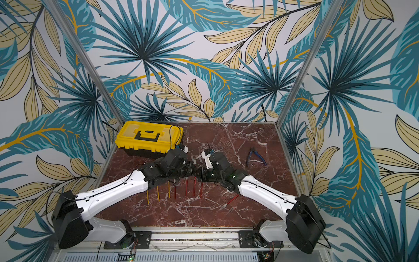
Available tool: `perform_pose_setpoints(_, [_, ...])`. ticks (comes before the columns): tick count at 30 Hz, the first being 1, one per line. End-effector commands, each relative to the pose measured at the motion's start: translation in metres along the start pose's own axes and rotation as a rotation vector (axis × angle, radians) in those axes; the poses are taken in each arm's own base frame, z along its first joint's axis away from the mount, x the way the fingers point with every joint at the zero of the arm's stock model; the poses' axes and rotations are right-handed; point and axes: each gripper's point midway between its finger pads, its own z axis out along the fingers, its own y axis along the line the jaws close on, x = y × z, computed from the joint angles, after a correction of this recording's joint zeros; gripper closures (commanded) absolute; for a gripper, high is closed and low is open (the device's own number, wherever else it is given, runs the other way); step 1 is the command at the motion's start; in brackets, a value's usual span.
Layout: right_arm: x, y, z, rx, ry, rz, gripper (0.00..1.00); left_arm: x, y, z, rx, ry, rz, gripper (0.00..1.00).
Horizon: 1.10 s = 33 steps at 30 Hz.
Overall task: Remove protective caps from carving knives
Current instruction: Place the carving knife at the center of the board.
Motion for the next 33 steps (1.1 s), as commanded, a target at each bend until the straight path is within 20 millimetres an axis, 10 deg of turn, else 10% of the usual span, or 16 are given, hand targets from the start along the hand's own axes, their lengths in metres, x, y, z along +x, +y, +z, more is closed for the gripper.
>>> perform_pose_setpoints(1, [0.002,-0.003,0.002,-0.004,-0.013,0.000,1.00,0.013,0.002,0.006,0.016,0.045,-0.010,0.65])
perform_pose_setpoints(9, [0.016,-0.024,0.006,0.045,-0.004,0.038,1.00,0.019,0.014,0.004,-0.006,0.040,-0.022,0.37])
perform_pose_setpoints(25, [0.065,-0.127,-0.008,0.439,0.033,0.047,1.00,0.005,0.077,-0.037,-0.191,-0.167,-0.122,0.26])
perform_pose_setpoints(33, [0.079,-0.146,0.003,0.530,0.090,0.012,1.00,0.000,0.085,-0.050,-0.192,-0.223,-0.143,0.23])
